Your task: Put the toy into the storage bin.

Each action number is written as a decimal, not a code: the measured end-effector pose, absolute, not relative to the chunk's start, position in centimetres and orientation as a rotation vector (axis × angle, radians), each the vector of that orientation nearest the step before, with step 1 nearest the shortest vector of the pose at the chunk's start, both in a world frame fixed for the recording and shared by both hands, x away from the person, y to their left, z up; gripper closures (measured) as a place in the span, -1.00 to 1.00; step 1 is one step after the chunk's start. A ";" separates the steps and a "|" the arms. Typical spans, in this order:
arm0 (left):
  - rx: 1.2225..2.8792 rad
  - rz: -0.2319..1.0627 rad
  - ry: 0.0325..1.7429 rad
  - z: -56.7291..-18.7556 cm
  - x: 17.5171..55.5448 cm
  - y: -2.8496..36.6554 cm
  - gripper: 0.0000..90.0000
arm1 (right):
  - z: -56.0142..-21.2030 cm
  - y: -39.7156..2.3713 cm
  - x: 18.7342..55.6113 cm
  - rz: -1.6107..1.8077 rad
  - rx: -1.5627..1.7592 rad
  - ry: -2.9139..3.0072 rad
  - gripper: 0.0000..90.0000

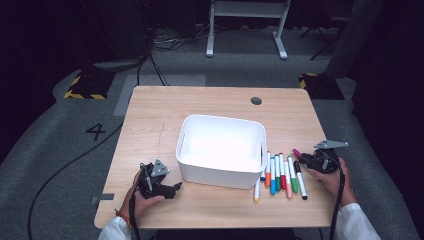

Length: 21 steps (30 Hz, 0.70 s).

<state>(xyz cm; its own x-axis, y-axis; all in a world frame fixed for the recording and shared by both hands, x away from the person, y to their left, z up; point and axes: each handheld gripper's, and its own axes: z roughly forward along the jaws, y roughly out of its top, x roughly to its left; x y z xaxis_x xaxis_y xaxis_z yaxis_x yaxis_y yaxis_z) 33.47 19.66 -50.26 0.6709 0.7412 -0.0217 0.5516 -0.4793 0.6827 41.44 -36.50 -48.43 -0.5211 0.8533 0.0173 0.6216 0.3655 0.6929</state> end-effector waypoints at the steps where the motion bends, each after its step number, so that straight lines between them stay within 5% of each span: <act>1: 2.209 0.363 0.991 -50.3 33.5 19.7 -0.66 | -48.4 -36.5 41.4 0.933 1.293 2.286 0.66; 21: 2.211 0.365 0.991 -50.3 33.5 19.7 -0.66 | -48.4 -35.7 39.5 0.924 1.243 2.331 0.66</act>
<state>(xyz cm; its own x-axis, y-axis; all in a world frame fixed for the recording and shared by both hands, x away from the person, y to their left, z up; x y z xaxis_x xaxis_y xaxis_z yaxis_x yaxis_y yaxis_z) 33.46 19.66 -50.26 0.6711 0.7411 -0.0199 0.5510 -0.4806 0.6822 39.46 -35.72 -48.41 -0.5587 0.8293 0.0044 0.6072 0.4054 0.6834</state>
